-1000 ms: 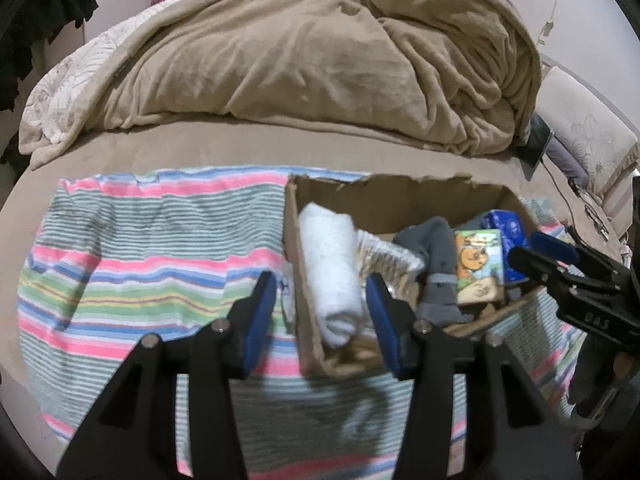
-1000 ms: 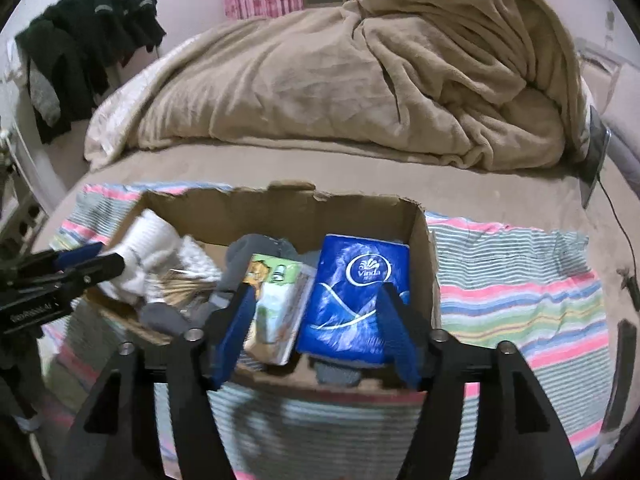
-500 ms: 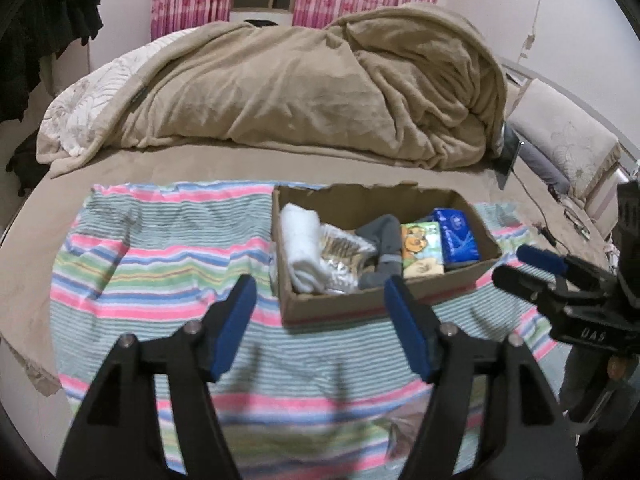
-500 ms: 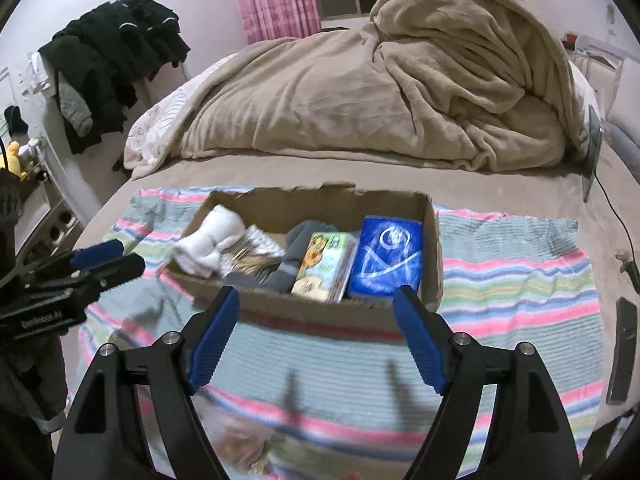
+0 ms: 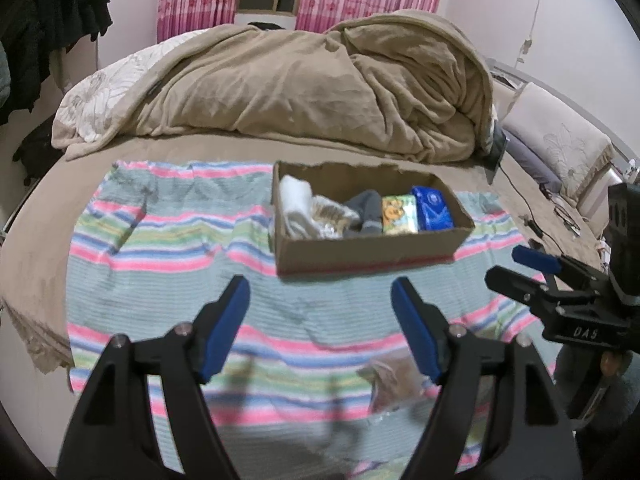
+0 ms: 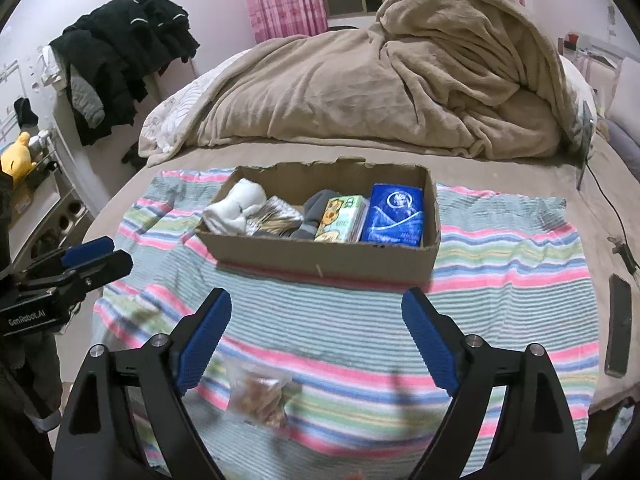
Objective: Organize objects
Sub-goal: 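Grasp the small clear snack bag with the right tool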
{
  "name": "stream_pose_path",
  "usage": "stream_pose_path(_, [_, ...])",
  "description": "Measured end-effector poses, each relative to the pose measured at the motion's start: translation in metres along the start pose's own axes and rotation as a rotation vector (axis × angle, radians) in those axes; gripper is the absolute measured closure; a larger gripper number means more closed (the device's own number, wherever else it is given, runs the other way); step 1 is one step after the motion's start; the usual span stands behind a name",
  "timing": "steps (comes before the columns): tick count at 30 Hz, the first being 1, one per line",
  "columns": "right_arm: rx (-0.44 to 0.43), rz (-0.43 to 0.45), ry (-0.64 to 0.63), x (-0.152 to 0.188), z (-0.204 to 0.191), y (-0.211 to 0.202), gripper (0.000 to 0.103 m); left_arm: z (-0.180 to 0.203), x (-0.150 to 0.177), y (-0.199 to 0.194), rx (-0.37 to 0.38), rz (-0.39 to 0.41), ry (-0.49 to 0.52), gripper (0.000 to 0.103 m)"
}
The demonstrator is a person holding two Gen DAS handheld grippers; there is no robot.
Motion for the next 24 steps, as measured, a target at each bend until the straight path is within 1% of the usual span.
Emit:
stream_pose_path(4, [-0.014, -0.016, -0.005, 0.011, -0.007, -0.001, 0.014, 0.005, 0.015, 0.0, 0.008, -0.024, 0.002, 0.028])
stream_pose_path(11, [-0.033, -0.065, -0.022, 0.033, -0.019, 0.01, 0.014, 0.007, 0.04, 0.005, 0.019, -0.064, -0.003, 0.028])
stream_pose_path(18, [-0.061, -0.141, -0.031, 0.063, -0.027, 0.033, 0.014, 0.002, 0.068, 0.019, 0.013, -0.12, -0.011, 0.028])
stream_pose_path(24, [-0.084, -0.208, -0.038, 0.084, -0.036, 0.055, 0.014, -0.007, 0.084, 0.03, 0.007, -0.159, -0.028, 0.028])
Point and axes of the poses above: each gripper's, at about its wrist camera, not at the fingertips, and y roughly the way its jaws point, z to its right, x to its underside, the point moved 10 cm from there along y, roughly the way its jaws point, and after that the axes turned 2 degrees about -x, right-handed, at the moved point
